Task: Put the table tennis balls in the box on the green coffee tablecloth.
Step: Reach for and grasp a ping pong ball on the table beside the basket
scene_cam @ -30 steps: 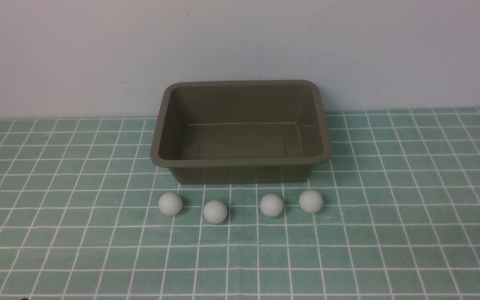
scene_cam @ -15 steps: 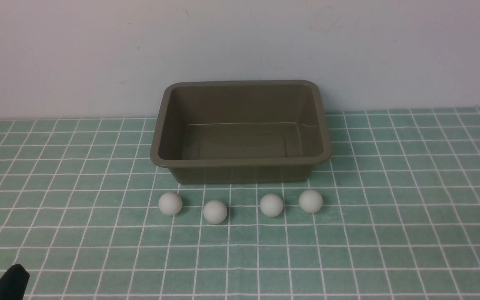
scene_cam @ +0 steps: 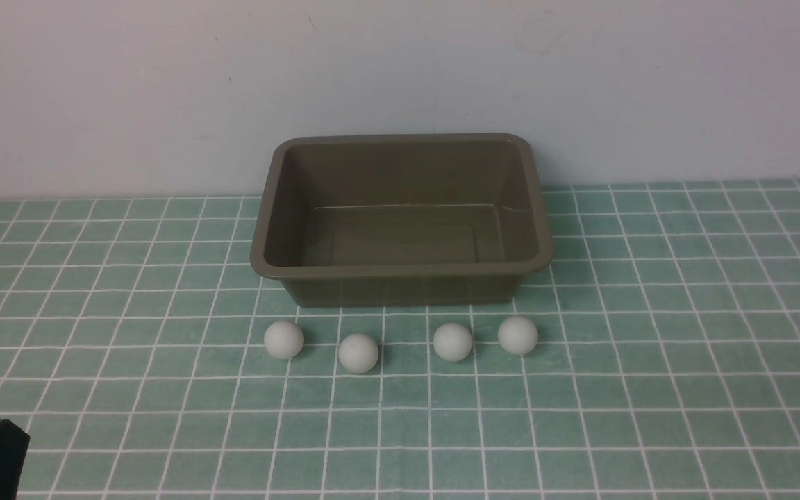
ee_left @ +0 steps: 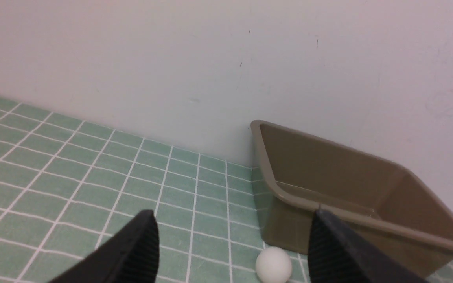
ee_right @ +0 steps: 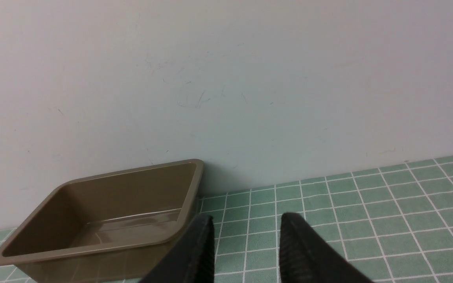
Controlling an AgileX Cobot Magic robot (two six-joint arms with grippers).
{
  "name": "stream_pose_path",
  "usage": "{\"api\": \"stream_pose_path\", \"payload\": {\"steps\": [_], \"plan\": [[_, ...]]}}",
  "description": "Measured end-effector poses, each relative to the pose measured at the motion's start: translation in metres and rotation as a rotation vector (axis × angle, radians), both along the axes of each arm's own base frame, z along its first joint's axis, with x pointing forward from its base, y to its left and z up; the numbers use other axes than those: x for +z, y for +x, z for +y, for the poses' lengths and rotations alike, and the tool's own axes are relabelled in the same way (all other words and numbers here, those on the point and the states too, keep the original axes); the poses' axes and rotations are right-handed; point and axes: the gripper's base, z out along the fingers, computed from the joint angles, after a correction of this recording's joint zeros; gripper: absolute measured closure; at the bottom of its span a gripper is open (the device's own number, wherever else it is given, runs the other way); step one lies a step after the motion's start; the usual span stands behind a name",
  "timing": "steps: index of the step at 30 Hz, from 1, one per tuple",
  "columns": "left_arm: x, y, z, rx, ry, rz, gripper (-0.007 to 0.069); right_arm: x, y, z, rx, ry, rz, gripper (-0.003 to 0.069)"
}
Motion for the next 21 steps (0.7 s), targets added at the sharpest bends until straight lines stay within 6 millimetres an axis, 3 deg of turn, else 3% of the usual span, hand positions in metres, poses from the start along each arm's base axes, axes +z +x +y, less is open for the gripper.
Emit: {"api": "stream_pose_path", "payload": {"steps": [4, 10, 21], "plan": [[0.001, 0.000, -0.001, -0.008, -0.075, 0.004, 0.0164, 0.000, 0.000, 0.000, 0.000, -0.001, 0.000, 0.0438], [0.020, -0.005, -0.007, -0.079, -0.090, 0.035, 0.0164, 0.000, 0.000, 0.000, 0.000, -0.002, 0.000, 0.0438], [0.080, 0.002, -0.022, -0.267, 0.202, 0.213, 0.0164, 0.000, 0.000, 0.000, 0.000, -0.002, 0.001, 0.0438]]}}
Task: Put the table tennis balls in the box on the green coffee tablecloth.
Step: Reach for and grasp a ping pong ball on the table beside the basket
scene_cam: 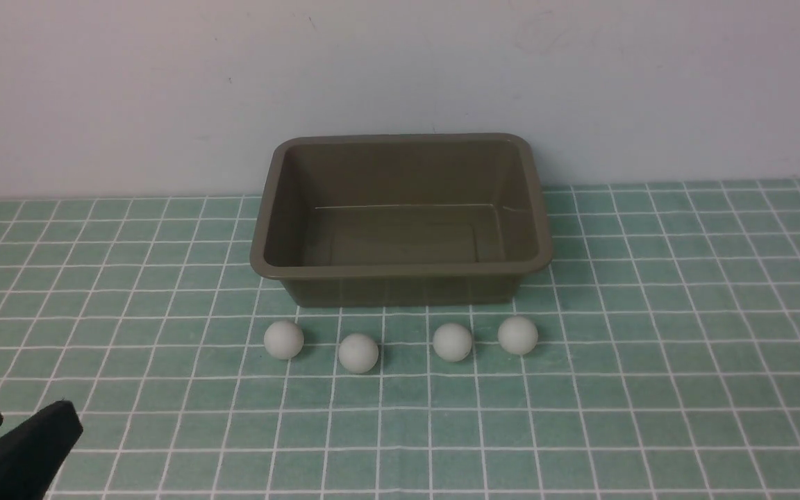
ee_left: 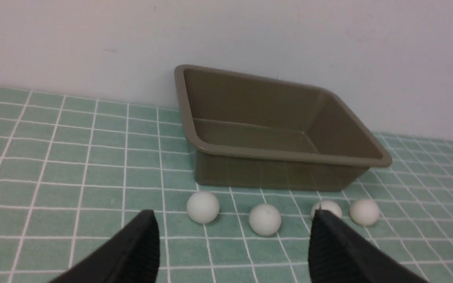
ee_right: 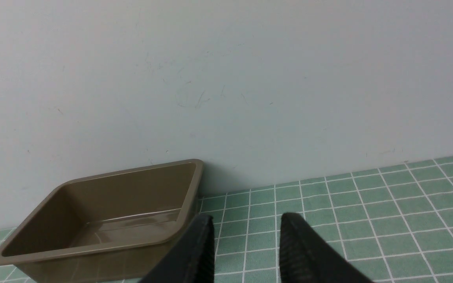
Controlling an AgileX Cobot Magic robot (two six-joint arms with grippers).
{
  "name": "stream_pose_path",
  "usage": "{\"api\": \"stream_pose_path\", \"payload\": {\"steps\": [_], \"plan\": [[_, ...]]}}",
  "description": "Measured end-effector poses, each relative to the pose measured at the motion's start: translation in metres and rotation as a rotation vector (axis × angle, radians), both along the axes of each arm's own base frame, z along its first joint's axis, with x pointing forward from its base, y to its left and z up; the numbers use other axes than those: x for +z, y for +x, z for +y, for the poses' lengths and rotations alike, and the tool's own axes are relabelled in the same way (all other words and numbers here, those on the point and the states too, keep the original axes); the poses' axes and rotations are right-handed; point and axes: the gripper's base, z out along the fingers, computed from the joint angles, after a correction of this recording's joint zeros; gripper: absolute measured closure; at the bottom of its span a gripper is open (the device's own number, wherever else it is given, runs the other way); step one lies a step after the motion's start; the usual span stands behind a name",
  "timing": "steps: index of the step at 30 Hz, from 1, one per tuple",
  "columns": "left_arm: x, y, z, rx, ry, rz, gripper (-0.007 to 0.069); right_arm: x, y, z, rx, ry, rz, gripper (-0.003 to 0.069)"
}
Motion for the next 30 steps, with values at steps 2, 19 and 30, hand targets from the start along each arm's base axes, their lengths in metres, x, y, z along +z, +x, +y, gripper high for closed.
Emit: {"api": "stream_pose_path", "payload": {"steps": [2, 19, 30], "plan": [[0.008, 0.006, -0.001, -0.024, 0.048, 0.023, 0.0164, 0.000, 0.000, 0.000, 0.001, 0.000, 0.003, 0.0438], [0.024, 0.115, -0.008, -0.257, 0.403, 0.282, 0.0127, -0.004, 0.000, 0.001, 0.009, -0.003, 0.044, 0.0438], [0.002, 0.208, -0.014, -0.398, 0.460, 0.466, 0.0111, -0.004, 0.000, 0.001, 0.009, -0.004, 0.045, 0.0438]]}}
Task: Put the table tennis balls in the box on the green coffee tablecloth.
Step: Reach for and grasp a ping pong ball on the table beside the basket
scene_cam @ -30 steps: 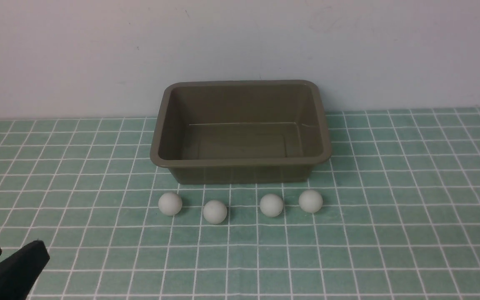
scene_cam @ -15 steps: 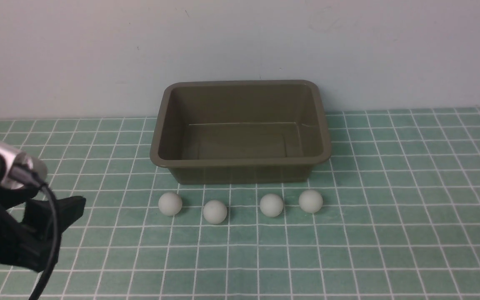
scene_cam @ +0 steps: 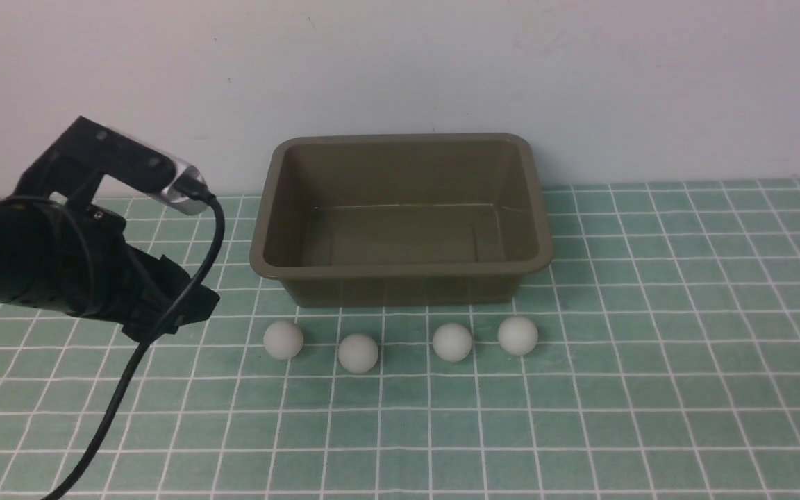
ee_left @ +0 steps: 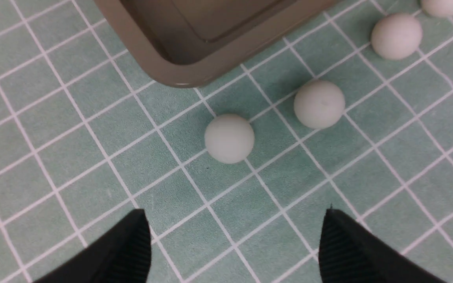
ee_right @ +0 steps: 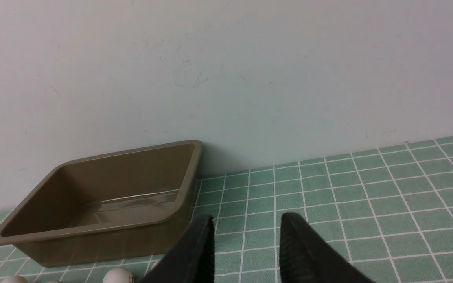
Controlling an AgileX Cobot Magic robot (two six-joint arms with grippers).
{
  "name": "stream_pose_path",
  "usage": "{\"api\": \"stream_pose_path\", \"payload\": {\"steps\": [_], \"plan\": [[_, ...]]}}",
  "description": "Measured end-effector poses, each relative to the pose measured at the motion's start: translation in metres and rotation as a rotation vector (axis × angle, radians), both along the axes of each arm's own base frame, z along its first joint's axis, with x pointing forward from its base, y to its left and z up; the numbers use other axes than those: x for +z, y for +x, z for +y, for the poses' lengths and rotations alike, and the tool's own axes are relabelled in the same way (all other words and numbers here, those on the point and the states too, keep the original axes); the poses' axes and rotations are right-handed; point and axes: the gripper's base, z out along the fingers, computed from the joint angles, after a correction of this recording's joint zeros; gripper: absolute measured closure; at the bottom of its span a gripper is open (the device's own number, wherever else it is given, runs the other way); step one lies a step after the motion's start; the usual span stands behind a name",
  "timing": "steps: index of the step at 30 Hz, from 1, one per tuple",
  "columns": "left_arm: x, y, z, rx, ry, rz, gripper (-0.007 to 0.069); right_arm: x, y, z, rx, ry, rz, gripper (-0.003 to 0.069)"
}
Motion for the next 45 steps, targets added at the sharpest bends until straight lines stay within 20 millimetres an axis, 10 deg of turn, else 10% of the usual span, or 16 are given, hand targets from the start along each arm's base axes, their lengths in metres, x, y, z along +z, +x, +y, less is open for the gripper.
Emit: {"api": "stream_pose_path", "payload": {"steps": [23, 45], "plan": [[-0.113, 0.084, -0.033, -0.057, 0.050, 0.165, 0.0111, 0.000, 0.000, 0.001, 0.014, 0.022, 0.000, 0.0438], [-0.136, 0.092, -0.056, -0.105, 0.091, 0.127, 0.0111, 0.000, 0.000, 0.002, 0.016, 0.025, 0.000, 0.0438]]}}
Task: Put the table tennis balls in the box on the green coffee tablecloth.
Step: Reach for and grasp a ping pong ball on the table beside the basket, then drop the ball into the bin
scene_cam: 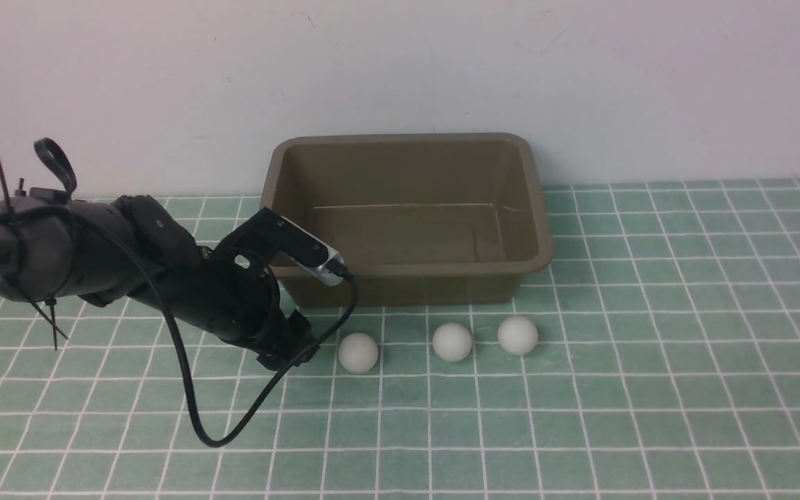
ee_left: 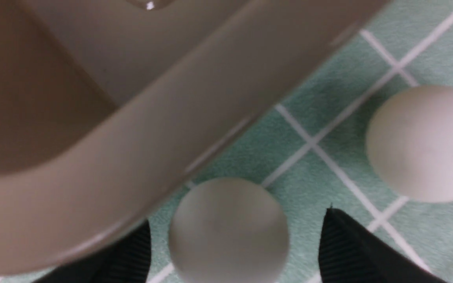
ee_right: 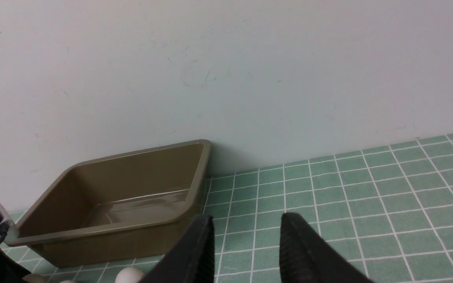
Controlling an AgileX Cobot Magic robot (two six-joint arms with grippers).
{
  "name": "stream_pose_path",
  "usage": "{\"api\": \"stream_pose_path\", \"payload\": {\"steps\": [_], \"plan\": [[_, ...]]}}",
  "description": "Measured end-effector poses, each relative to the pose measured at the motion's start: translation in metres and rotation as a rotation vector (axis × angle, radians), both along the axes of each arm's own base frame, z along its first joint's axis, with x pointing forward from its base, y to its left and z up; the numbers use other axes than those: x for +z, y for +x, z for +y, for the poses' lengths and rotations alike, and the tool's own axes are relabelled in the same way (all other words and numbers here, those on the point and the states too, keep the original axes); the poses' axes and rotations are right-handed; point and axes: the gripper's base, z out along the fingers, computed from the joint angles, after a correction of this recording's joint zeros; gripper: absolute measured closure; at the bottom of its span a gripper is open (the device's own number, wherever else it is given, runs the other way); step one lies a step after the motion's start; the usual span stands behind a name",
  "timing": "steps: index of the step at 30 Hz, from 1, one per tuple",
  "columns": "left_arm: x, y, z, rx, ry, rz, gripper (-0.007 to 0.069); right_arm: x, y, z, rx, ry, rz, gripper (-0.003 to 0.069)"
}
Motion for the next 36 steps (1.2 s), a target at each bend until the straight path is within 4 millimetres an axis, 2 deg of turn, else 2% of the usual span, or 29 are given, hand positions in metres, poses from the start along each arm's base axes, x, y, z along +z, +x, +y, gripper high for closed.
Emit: {"api": "stream_pose_path", "payload": {"steps": [3, 6, 7, 13, 22, 30, 36], "plan": [[-0.005, 0.002, 0.000, 0.018, 0.000, 0.000, 0.0132, 0.000, 0.000, 0.000, 0.000, 0.000, 0.000, 0.0438], [-0.005, 0.003, 0.000, 0.029, -0.005, -0.003, 0.0225, 0.000, 0.000, 0.000, 0.000, 0.000, 0.000, 0.0438], [-0.005, 0.003, 0.000, 0.031, -0.006, -0.004, 0.0280, 0.000, 0.000, 0.000, 0.000, 0.000, 0.000, 0.0438], [-0.002, -0.003, -0.003, 0.003, -0.042, 0.052, 0.0279, 0.000, 0.000, 0.000, 0.000, 0.000, 0.000, 0.0438], [0.035, -0.024, -0.010, -0.100, -0.124, 0.113, 0.0272, 0.000, 0.000, 0.000, 0.000, 0.000, 0.000, 0.0438], [0.072, -0.028, -0.013, -0.095, -0.185, -0.009, 0.0272, 0.000, 0.000, 0.000, 0.001, 0.001, 0.002, 0.0438], [0.087, -0.019, -0.015, -0.100, -0.208, -0.109, 0.0272, -0.002, 0.000, 0.000, 0.004, -0.001, 0.017, 0.0438]]}}
